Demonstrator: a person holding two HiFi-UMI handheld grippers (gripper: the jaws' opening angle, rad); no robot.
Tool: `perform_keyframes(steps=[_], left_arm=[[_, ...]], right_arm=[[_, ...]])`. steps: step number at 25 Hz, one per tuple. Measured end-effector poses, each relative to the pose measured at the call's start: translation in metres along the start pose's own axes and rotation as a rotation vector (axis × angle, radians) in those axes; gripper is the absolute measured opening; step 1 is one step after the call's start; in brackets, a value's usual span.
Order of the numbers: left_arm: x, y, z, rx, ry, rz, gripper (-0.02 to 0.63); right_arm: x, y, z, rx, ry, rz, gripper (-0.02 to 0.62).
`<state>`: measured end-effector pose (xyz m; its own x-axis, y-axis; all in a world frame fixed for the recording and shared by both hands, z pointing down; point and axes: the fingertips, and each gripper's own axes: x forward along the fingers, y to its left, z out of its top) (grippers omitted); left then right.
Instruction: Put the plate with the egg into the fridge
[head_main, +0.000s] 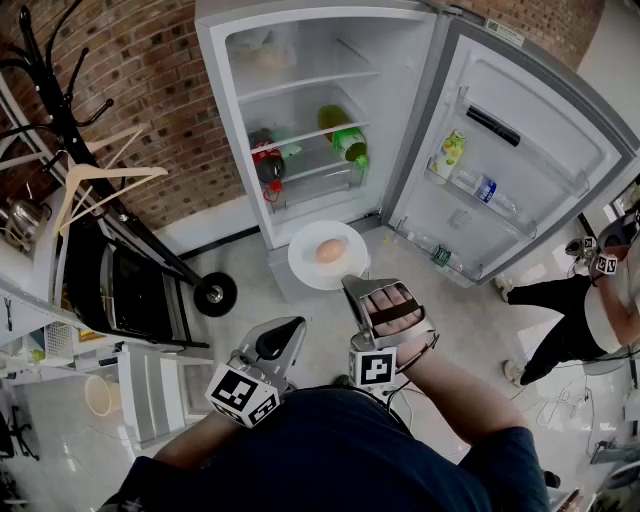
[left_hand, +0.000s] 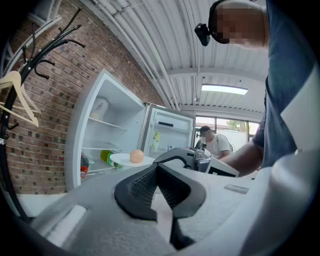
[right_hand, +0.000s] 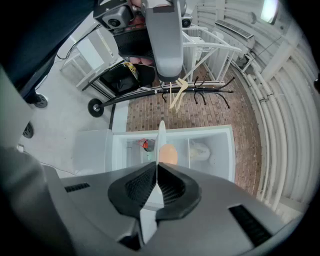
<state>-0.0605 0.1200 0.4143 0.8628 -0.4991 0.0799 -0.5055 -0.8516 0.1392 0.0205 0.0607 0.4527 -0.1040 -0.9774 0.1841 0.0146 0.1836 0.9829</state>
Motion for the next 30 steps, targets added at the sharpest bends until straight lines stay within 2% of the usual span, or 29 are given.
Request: perform_keyframes(steps=[3, 8, 21, 30], left_arm=[[0.0, 0.0, -0.002, -0.001, 0.002, 0.0, 0.005], [0.001, -0.002, -0.002, -0.002, 0.004, 0.0, 0.005], [0.01, -0.005, -0.005, 0.008, 0.017, 0.021, 0.005], [0.033, -0.009, -0.008, 0.0, 0.016, 0.072, 0.005]], right_arm=[[-0.001, -0.006, 0.001, -0.001, -0.006, -0.022, 0.017], [0.0, 0.0, -0.001, 0.002, -0.004, 0.003, 0.017], [0.01, -0.015, -0.004, 0.006, -0.036, -0.043, 0.017], [0.03, -0.018, -0.022, 0.009, -0.085, -0.048, 0.017]])
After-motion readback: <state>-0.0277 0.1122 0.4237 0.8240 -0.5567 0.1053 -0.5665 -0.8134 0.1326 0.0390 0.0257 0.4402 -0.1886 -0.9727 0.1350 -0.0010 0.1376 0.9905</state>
